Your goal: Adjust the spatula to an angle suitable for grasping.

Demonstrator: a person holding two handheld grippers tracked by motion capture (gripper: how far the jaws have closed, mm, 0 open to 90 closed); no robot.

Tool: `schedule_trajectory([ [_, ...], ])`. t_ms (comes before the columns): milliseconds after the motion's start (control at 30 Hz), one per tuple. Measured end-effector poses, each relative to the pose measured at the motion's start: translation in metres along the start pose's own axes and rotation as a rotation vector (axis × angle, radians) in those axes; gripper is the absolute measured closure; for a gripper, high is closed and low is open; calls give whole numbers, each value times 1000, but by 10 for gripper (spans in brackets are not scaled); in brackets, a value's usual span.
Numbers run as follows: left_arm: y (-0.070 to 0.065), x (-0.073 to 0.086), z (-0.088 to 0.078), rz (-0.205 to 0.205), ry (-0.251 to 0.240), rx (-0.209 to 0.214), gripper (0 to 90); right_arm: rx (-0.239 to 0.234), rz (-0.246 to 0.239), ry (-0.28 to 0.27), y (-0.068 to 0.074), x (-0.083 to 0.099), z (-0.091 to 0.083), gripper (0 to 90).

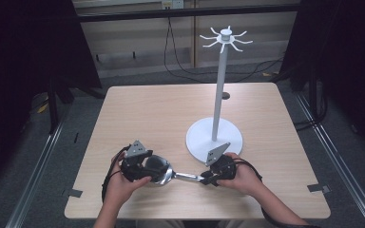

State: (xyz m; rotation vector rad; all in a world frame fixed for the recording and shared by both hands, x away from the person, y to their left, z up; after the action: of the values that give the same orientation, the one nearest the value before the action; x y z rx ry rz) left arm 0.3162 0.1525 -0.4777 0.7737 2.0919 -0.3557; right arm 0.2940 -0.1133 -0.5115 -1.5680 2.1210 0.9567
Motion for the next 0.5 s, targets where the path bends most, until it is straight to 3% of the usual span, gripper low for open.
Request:
schedule_trajectory([
  [233, -5, -5, 5, 23, -5, 22, 127, 21, 27, -66, 1, 2, -15, 653],
  [500, -18, -13, 16, 71, 4, 61, 128, 66, 76, -125, 2, 20, -46, 594],
])
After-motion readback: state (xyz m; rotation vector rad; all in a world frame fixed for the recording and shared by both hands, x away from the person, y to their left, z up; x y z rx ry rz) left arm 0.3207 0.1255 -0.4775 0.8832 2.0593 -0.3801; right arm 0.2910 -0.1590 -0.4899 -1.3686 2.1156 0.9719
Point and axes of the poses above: each handheld gripper's, and its own axes: z roughly forward along the jaws, x roughly out of its underside, y roughly to its left, the point moved 3 cm from there along z, roughly forward along the jaws, and after that the axes turned 15 degrees about -x, right-handed, at the moved point
